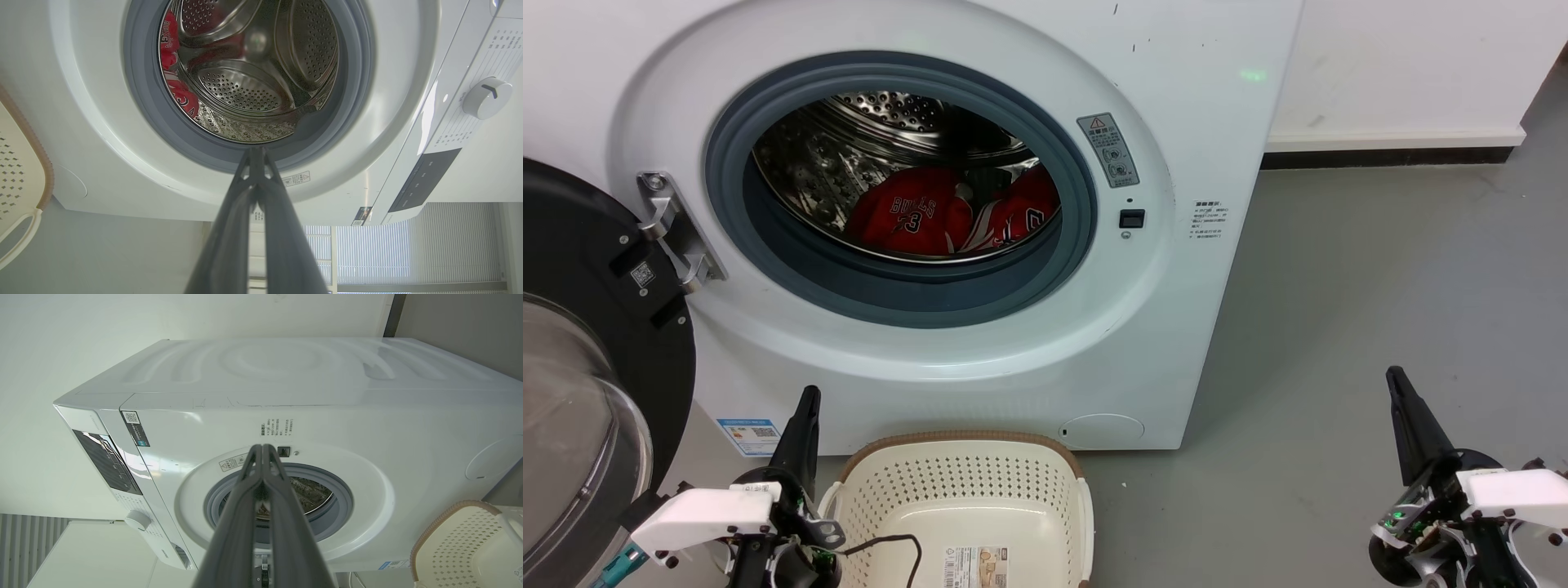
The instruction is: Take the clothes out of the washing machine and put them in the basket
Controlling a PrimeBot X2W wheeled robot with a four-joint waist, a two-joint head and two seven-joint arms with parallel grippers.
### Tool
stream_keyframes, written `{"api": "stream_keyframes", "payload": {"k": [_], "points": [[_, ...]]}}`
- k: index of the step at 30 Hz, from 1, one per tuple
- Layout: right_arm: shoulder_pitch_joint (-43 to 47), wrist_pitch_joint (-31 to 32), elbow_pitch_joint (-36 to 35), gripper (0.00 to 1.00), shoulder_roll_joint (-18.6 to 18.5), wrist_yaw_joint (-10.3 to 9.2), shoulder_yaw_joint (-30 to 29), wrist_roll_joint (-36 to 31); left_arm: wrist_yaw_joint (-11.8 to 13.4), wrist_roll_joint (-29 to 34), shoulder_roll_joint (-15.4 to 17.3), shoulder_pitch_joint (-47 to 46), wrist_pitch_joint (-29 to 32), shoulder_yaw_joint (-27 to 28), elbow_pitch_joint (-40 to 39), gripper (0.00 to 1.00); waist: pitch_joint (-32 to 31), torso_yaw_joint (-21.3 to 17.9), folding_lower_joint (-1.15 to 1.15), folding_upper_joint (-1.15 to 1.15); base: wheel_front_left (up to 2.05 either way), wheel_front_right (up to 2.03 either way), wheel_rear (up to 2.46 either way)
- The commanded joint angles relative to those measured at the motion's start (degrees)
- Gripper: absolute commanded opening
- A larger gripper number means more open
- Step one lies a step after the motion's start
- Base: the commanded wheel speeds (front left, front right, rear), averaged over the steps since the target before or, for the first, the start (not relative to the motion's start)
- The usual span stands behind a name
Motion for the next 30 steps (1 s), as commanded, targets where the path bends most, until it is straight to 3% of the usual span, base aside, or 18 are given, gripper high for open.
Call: {"api": "stream_keyframes", "payload": {"k": [1, 24, 25, 27, 28, 29, 30], "points": [[-0.7, 0.0, 0.1, 0.00, 0.2, -0.02, 0.0, -0.3, -0.2, 0.0, -0.1, -0.3, 0.1, 0.1, -0.1, 0.00, 0.0, 0.0, 0.00, 0.00, 0.00, 0.00, 0.00], [-0.7, 0.0, 0.1, 0.00, 0.2, -0.02, 0.0, -0.3, -0.2, 0.0, -0.1, -0.3, 0.1, 0.1, -0.1, 0.00, 0.0, 0.0, 0.00, 0.00, 0.00, 0.00, 0.00], [0.0, 0.0, 0.0, 1.00, 0.0, 0.00, 0.0, 0.0, 0.0, 0.0, 0.0, 0.0, 0.0, 0.0, 0.0, 1.00, 0.0, 0.0, 0.00, 0.00, 0.00, 0.00, 0.00], [0.1, 0.0, 0.2, 1.00, 0.0, 0.00, 0.0, 0.0, 0.0, 0.0, 0.0, 0.1, -0.1, -0.1, 0.2, 1.00, 0.0, 0.0, 0.00, 0.00, 0.00, 0.00, 0.00], [0.4, -0.1, 0.7, 0.00, 0.0, 0.00, 0.1, 0.0, 0.0, 0.0, -0.1, 0.4, -0.2, -0.1, 0.7, 0.00, 0.0, 0.0, 0.00, 0.00, 0.00, 0.00, 0.00], [0.9, -0.1, 1.2, 1.00, 0.0, 0.00, 0.1, 0.0, 0.0, 0.0, -0.1, 0.9, -0.2, -0.2, 1.2, 1.00, 0.0, 0.0, 0.00, 0.00, 0.00, 0.00, 0.00], [1.5, -0.1, 1.6, 1.00, 0.0, 0.00, 0.1, 0.0, 0.0, 0.0, -0.2, 1.5, -0.2, -0.3, 1.7, 1.00, 0.0, 0.0, 0.00, 0.00, 0.00, 0.00, 0.00]]}}
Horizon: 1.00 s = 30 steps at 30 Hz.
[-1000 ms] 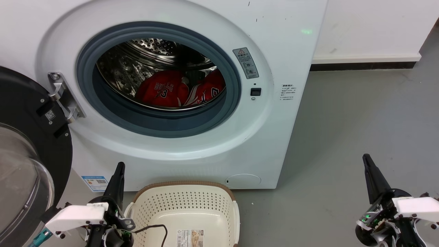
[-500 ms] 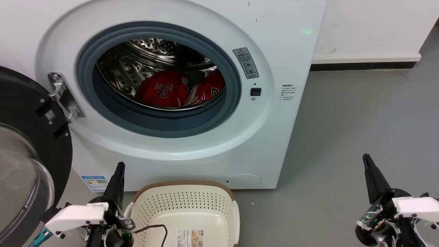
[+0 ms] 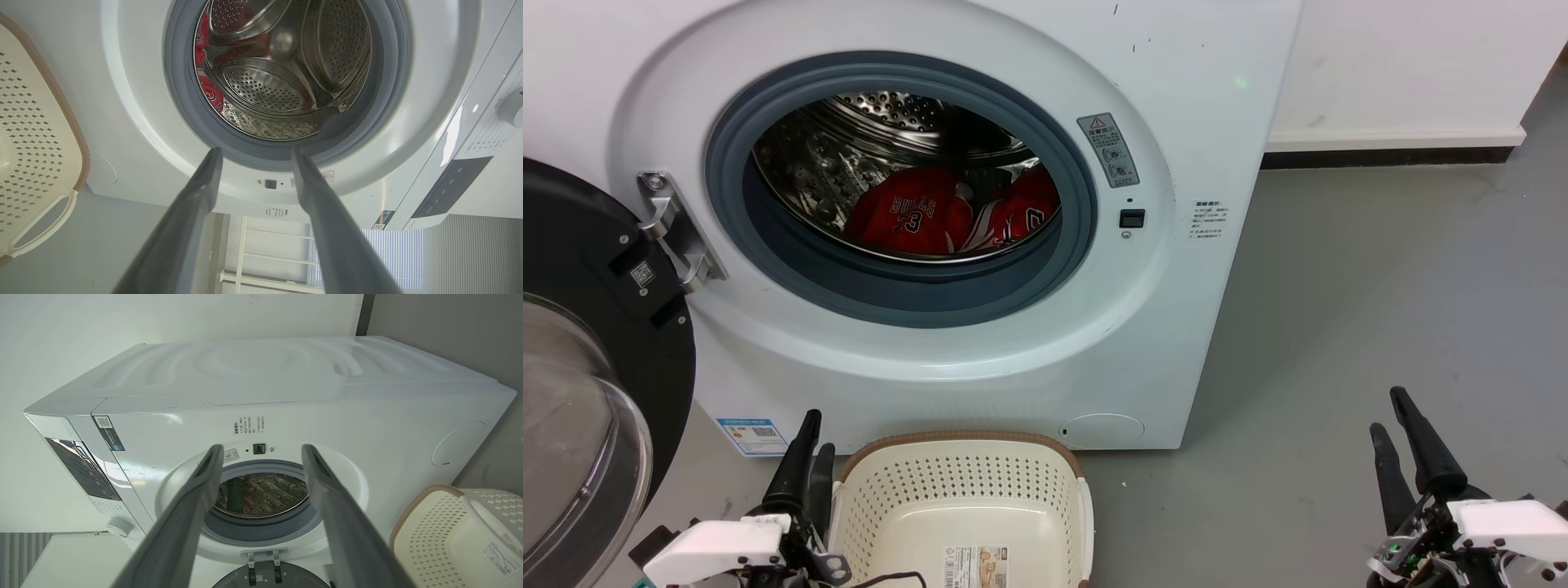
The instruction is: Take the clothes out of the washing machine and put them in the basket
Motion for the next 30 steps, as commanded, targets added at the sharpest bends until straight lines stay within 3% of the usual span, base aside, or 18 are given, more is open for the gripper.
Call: {"api": "stream_keyframes", "payload": {"k": [1, 11, 17, 26, 28, 30], "points": [[-0.2, -0.4, -0.6, 1.00, 0.0, 0.00, 0.2, -0.1, 0.0, 0.1, 0.0, -0.2, -0.4, -0.1, -0.6, 1.00, 0.0, 0.0, 0.00, 0.00, 0.00, 0.00, 0.00], [0.7, -3.3, -2.2, 1.00, 0.0, 0.00, 1.4, -1.7, 0.0, 1.5, 0.0, 1.1, -3.3, -0.2, -2.6, 1.00, 0.1, -0.1, 0.00, 0.00, 0.00, 0.00, 0.00], [0.9, -5.2, -1.6, 1.00, 0.0, 0.00, 1.5, -4.7, 0.0, 5.9, 0.0, 1.9, -5.1, 0.3, -3.5, 1.00, 0.0, -0.3, 0.00, 0.00, 0.00, 0.00, 0.00], [0.3, -7.3, -0.9, 1.00, 0.0, 0.00, 1.0, -12.7, 0.0, 10.8, 0.1, 2.5, -7.2, 3.1, -5.5, 1.00, -0.1, -0.5, 0.00, 0.00, 0.00, 0.00, 0.00], [0.3, -8.2, -2.7, 1.00, 0.0, 0.00, 0.2, -19.7, -0.1, 12.8, 0.1, 2.8, -8.1, 4.3, -5.2, 1.00, -0.2, -0.6, 0.00, 0.00, 0.00, 0.00, 0.00], [0.4, -8.6, -3.8, 1.00, 0.0, 0.00, 0.3, -22.5, -0.1, 13.4, 0.1, 2.7, -8.5, 4.7, -4.9, 1.00, -0.2, -0.6, 0.00, 0.00, 0.00, 0.00, 0.00]]}}
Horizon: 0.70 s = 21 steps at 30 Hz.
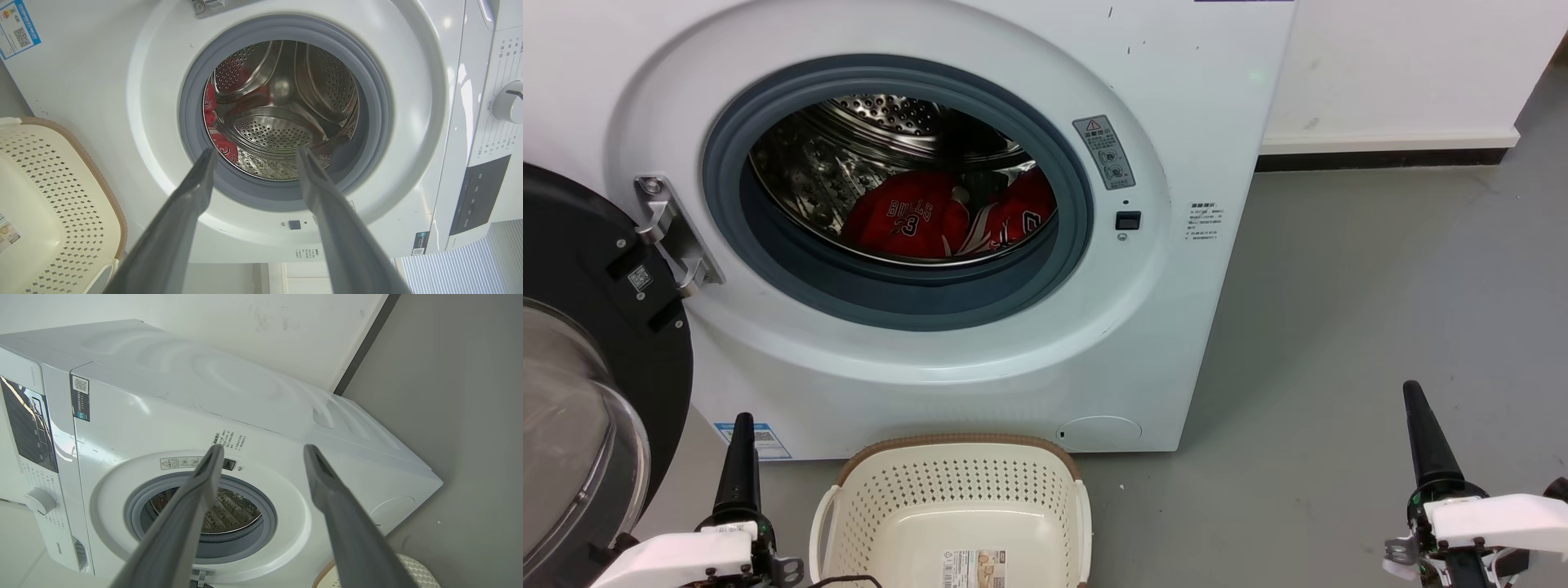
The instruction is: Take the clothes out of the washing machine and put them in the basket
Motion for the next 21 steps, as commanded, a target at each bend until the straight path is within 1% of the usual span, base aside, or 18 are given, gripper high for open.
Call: {"api": "stream_keyframes", "payload": {"k": [1, 4, 8, 15, 21], "points": [[-1.1, -0.7, -1.6, 1.00, -0.1, 0.01, 0.0, -2.6, -0.1, 1.5, 0.1, -0.3, -0.6, 0.6, -0.8, 1.00, 0.0, 0.0, 0.00, 0.00, 0.00, 0.00, 0.00], [-0.7, -1.3, -2.8, 1.00, -0.1, 0.01, 0.3, -6.9, -0.1, 4.9, 0.1, -0.1, -1.2, 1.0, -1.5, 1.00, -0.2, -0.1, 0.00, 0.00, 0.00, 0.00, 0.00], [-0.3, -2.1, -4.4, 1.00, -0.1, 0.01, 0.5, -13.4, 0.1, 13.4, 0.1, 0.1, -2.0, 2.5, -4.5, 1.00, -0.2, -0.4, 0.00, 0.00, 0.00, 0.00, 0.00], [0.0, -3.5, -8.4, 1.00, -0.1, 0.01, 1.4, -23.4, 3.2, 24.2, 0.1, 0.6, -3.3, 1.9, -11.1, 1.00, -0.2, -0.9, 0.00, 0.00, 0.00, 0.00, 0.00], [0.3, -4.6, -11.0, 1.00, -0.1, 0.01, 3.6, -34.9, 6.7, 33.9, 0.1, 1.6, -4.4, -1.0, -15.3, 1.00, 0.0, -1.2, 0.00, 0.00, 0.00, 0.00, 0.00]]}}
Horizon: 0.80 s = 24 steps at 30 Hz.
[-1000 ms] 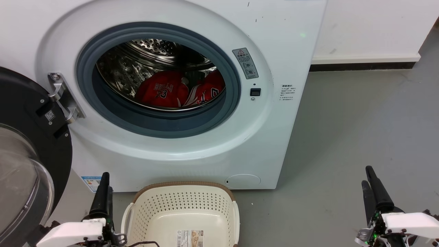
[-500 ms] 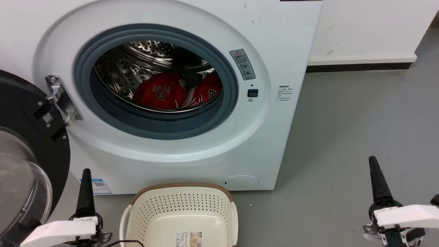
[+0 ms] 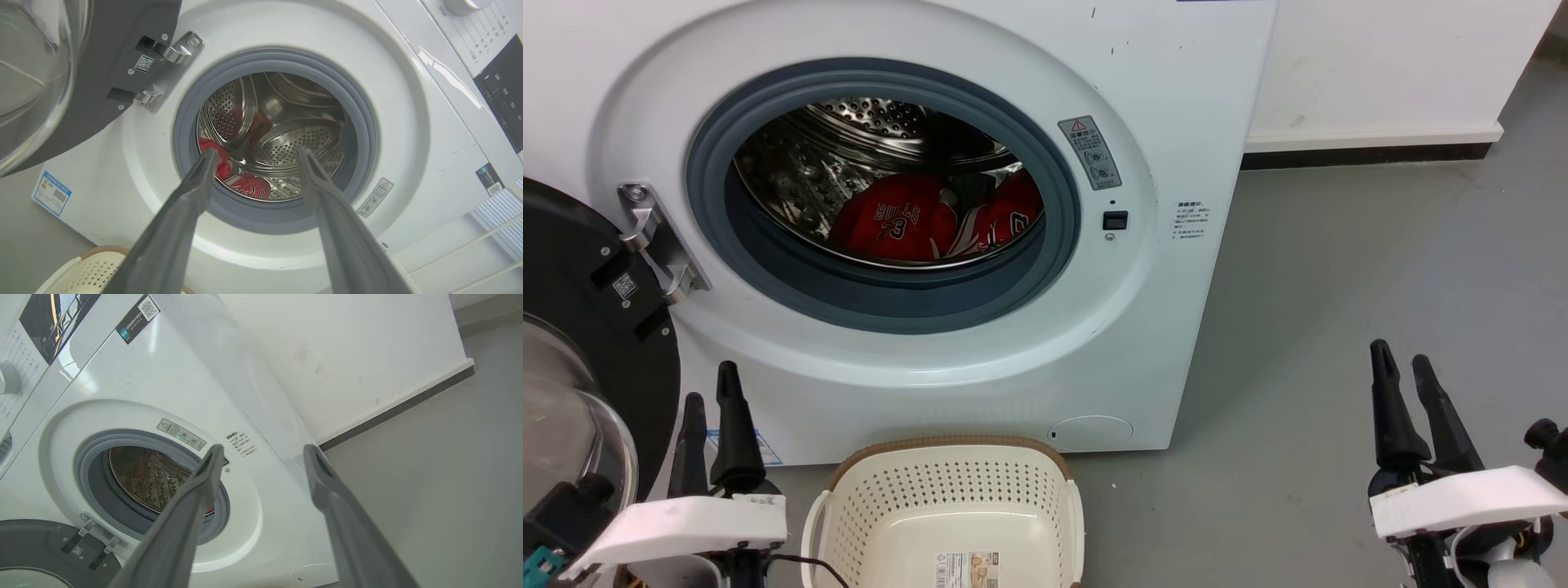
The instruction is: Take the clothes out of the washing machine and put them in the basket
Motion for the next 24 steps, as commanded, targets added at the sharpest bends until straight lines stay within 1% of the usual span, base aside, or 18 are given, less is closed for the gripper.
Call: {"api": "stream_keyframes", "payload": {"k": [1, 3, 5, 7, 12, 15, 24], "points": [[-0.1, -0.7, -1.6, 1.00, -0.1, 0.00, 0.3, -3.9, 1.2, 3.9, 0.1, 0.2, -0.6, -1.1, -2.3, 1.00, 0.1, -0.1, 0.00, 0.00, 0.00, 0.00, 0.00], [-0.1, -1.1, -2.3, 1.00, -0.1, 0.01, 0.4, -5.9, 2.6, 6.3, 0.1, 0.5, -0.9, -2.0, -3.3, 1.00, 0.2, -0.2, 0.00, 0.00, 0.00, 0.00, 0.00], [0.1, -1.3, -2.9, 1.00, -0.1, 0.01, 0.7, -8.3, 3.4, 7.7, 0.1, 1.0, -1.3, -3.2, -4.0, 1.00, 0.3, -0.2, 0.00, 0.00, 0.00, 0.00, 0.00], [0.3, -1.7, -3.4, 1.00, -0.1, 0.01, 1.1, -10.4, 3.2, 9.5, 0.1, 1.6, -1.6, -4.1, -4.4, 1.00, 0.3, -0.3, 0.00, 0.00, 0.00, 0.00, 0.00], [0.5, -2.5, -4.4, 1.00, -0.1, 0.01, 1.6, -14.8, 3.8, 13.5, 0.1, 2.4, -2.4, -5.5, -5.3, 1.00, 0.3, -0.3, 0.00, 0.00, 0.00, 0.00, 0.00], [0.4, -3.0, -4.9, 1.00, -0.1, 0.01, 1.8, -17.5, 3.8, 16.9, 0.1, 2.5, -2.8, -6.4, -6.2, 1.00, 0.4, -0.3, 0.00, 0.00, 0.00, 0.00, 0.00], [0.6, -4.2, -5.7, 1.00, 0.0, 0.00, 2.9, -23.8, 5.1, 24.7, 0.1, 2.8, -4.0, -8.6, -9.4, 1.00, 0.3, -0.4, 0.00, 0.00, 0.00, 0.00, 0.00]]}}
